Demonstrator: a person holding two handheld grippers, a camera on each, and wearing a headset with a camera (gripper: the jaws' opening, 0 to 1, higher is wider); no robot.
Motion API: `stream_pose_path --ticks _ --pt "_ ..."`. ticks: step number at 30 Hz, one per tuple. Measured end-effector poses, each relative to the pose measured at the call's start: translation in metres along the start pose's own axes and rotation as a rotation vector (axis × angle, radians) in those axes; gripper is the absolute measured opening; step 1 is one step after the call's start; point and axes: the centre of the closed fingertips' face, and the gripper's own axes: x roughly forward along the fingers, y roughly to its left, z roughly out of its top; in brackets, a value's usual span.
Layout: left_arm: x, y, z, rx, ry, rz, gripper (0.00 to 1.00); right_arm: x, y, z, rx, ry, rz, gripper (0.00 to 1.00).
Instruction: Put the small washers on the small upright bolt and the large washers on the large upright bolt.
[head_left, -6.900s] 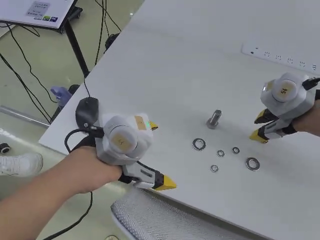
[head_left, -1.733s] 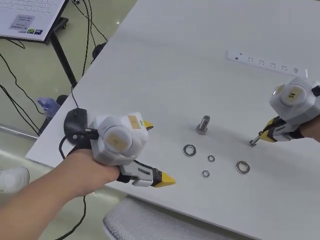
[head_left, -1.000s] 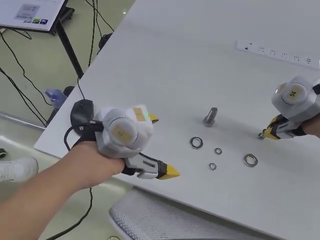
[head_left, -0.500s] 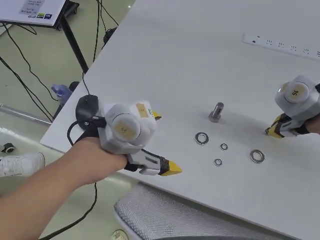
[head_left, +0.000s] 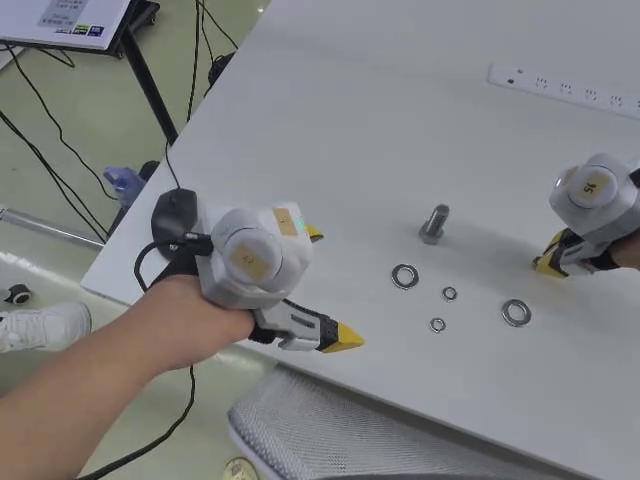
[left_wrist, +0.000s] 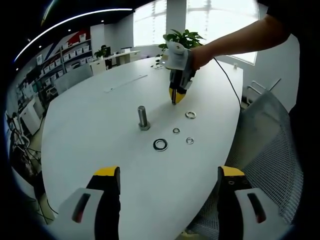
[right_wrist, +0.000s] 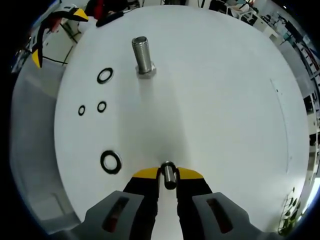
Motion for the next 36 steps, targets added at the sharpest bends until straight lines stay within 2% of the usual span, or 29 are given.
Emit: stream_pose_path --ticks 12,20,24,36 --pt "-0.001 -0.001 -0.001 0.006 0.005 -0.007 0.77 0.001 0.001 0.001 0.001 0.003 0.003 0.14" --pt "-0.002 -0.001 -0.001 0.01 0.005 -0.008 0.77 -0.001 0.001 0.002 -0.004 -0.003 0.005 0.21" --pt "-0.003 0.0 0.0 0.012 0.005 -0.007 0.77 -0.004 -0.001 0.003 -0.008 -0.01 0.005 0.25" --pt "-0.004 -0.002 0.004 0.015 -0.003 -0.004 0.77 -0.019 0.001 0.016 -0.04 -0.022 0.002 0.28"
